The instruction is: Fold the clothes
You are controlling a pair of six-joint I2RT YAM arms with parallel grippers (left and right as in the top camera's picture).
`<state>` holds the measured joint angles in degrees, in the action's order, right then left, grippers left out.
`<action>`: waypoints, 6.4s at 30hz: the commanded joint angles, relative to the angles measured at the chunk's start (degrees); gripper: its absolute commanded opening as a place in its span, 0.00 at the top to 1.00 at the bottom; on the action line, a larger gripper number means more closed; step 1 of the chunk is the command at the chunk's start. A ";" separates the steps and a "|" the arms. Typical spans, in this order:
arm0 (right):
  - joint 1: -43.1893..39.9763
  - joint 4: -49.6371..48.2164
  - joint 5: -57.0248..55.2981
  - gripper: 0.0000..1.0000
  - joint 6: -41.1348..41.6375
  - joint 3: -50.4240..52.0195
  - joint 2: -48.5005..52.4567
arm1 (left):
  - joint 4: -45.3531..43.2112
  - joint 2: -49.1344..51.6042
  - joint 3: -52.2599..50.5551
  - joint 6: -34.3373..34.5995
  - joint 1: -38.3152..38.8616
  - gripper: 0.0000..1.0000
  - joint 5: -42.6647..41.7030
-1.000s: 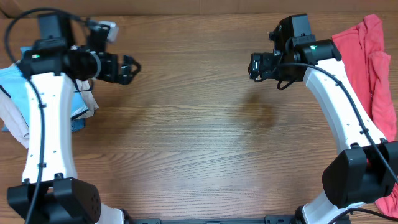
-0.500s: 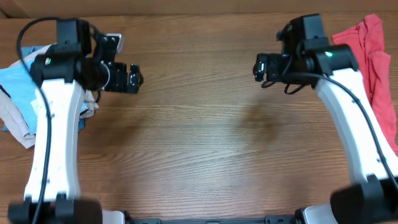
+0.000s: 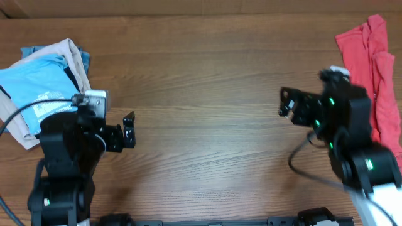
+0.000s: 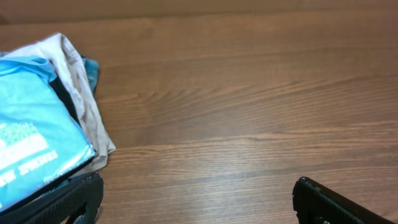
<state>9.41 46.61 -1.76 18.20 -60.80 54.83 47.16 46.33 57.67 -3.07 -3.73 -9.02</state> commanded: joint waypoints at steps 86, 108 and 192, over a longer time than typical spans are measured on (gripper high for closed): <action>-5.95 -41.81 1.88 0.00 -18.25 60.33 -54.58 | 6.86 -0.96 -2.99 1.16 0.11 0.00 1.79; -5.95 -41.81 1.88 0.00 -18.25 60.33 -54.58 | -2.99 -25.57 -25.55 0.92 9.01 0.00 5.16; -5.95 -41.81 1.88 0.00 -18.25 60.33 -54.58 | -42.69 -46.07 -57.29 1.18 9.01 0.00 9.44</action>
<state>3.73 5.15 -0.19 0.19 -1.04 0.73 4.69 0.99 0.73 -2.81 5.28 -0.56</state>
